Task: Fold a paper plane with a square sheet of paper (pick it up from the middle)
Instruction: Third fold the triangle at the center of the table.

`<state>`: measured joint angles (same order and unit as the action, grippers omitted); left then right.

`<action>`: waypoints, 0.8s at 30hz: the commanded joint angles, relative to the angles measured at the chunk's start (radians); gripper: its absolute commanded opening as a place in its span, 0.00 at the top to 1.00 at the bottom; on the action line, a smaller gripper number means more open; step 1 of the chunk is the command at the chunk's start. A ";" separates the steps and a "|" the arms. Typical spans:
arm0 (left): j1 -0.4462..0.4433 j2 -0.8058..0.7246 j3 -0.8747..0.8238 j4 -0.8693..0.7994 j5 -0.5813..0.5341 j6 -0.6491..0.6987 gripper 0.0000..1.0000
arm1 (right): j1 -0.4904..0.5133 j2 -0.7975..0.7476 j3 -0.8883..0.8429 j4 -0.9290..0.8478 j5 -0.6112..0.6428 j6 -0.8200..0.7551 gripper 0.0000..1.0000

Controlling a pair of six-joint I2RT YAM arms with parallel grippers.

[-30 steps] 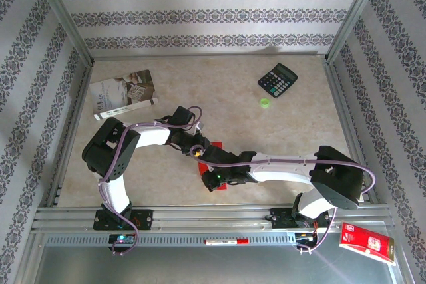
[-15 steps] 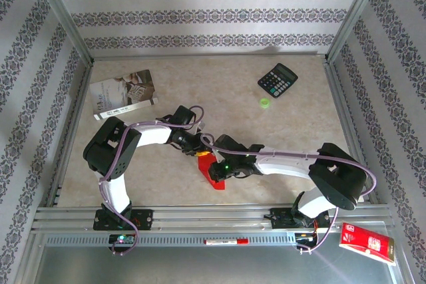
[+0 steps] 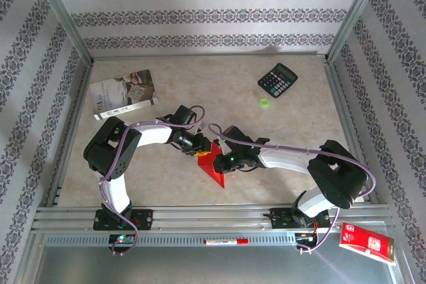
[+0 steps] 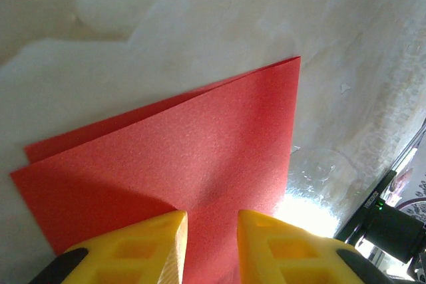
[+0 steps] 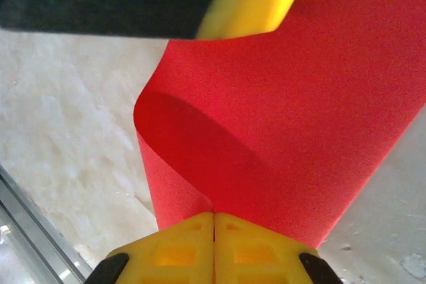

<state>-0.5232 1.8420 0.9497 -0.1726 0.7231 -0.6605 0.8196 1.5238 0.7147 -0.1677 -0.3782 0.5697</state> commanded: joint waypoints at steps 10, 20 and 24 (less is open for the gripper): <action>-0.017 0.045 0.007 -0.075 -0.060 0.024 0.73 | -0.041 0.060 0.037 -0.051 -0.020 -0.055 0.93; -0.019 0.050 0.006 -0.074 -0.058 0.026 0.73 | -0.042 0.085 0.056 -0.057 -0.023 -0.070 0.92; -0.018 0.049 0.005 -0.074 -0.056 0.027 0.73 | -0.046 0.090 0.060 -0.072 -0.013 -0.082 0.92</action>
<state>-0.5247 1.8481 0.9585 -0.1776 0.7227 -0.6571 0.7868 1.5978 0.7517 -0.2138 -0.3874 0.5159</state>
